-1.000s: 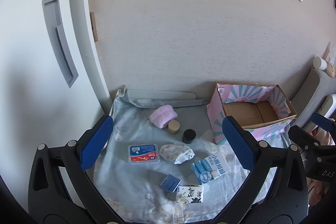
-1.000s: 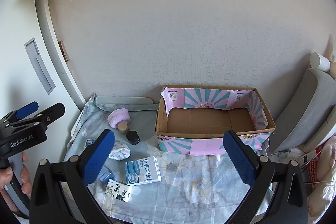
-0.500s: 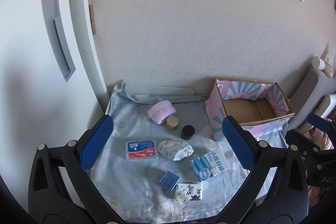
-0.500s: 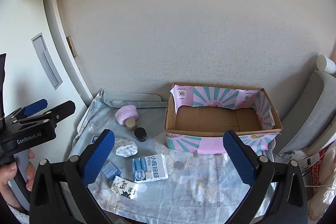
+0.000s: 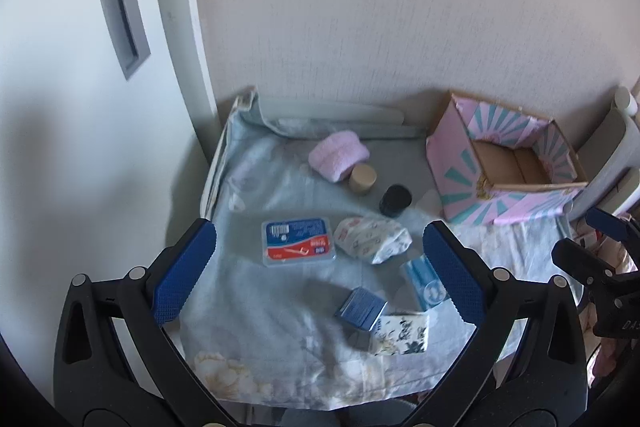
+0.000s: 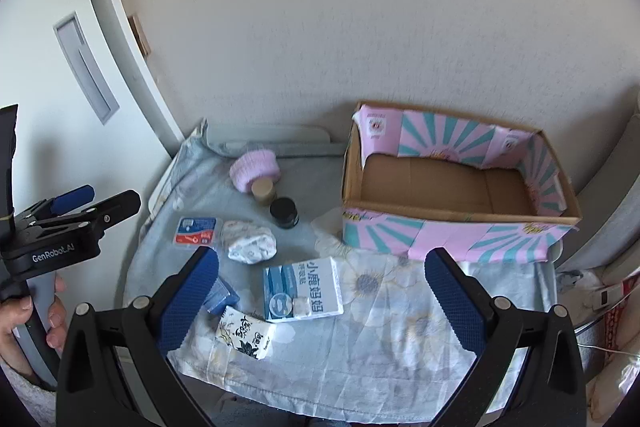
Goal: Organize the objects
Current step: 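Grasp the white-blue patch box with the right tool while the left tool grasps the floss box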
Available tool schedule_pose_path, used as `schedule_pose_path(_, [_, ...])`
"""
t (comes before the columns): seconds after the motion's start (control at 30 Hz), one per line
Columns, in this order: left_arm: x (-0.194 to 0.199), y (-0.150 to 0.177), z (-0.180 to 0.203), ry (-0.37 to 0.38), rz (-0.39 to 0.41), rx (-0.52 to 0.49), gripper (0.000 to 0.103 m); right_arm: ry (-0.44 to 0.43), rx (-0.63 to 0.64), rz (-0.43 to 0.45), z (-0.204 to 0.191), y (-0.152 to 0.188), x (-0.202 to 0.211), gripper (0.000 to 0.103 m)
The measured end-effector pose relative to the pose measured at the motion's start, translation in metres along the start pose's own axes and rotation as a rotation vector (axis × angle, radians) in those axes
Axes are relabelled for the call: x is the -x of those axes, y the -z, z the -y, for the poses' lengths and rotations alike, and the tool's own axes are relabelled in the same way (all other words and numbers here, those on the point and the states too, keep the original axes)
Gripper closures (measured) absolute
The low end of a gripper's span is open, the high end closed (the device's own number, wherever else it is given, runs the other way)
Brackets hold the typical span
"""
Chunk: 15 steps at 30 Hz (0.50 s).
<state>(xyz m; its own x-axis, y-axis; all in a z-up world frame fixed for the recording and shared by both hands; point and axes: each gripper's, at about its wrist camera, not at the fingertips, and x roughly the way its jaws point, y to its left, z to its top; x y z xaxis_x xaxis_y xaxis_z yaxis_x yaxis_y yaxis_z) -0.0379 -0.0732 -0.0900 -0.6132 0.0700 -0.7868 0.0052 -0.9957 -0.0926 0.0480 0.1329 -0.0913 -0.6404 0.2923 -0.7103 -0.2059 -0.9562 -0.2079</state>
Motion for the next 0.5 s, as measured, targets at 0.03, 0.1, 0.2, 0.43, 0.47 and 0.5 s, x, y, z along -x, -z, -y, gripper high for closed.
schedule_pose_path(0.03, [-0.007,0.004,-0.002,-0.003,-0.016,-0.004,0.0,-0.001,0.001,-0.016,-0.001,0.003,-0.007,0.0])
schedule_pose_path(0.1, [-0.02,0.011,-0.006,-0.002,-0.047,-0.007,0.0,-0.002,0.002,-0.052,-0.003,0.01,-0.023,0.0])
schedule_pose_path(0.2, [-0.043,0.022,-0.01,0.0,-0.098,-0.014,0.0,-0.004,-0.003,-0.093,-0.004,0.018,-0.042,0.0])
schedule_pose_path(0.43, [-0.091,0.035,-0.018,-0.007,-0.202,-0.039,0.0,0.011,0.007,-0.2,-0.008,0.039,-0.094,0.0])
schedule_pose_path(0.47, [-0.096,0.036,-0.019,-0.013,-0.213,-0.043,0.0,0.021,-0.02,-0.221,-0.009,0.041,-0.101,0.0])
schedule_pose_path(0.5, [-0.103,0.037,-0.02,-0.014,-0.229,-0.044,0.0,0.021,-0.02,-0.232,-0.009,0.042,-0.107,0.0])
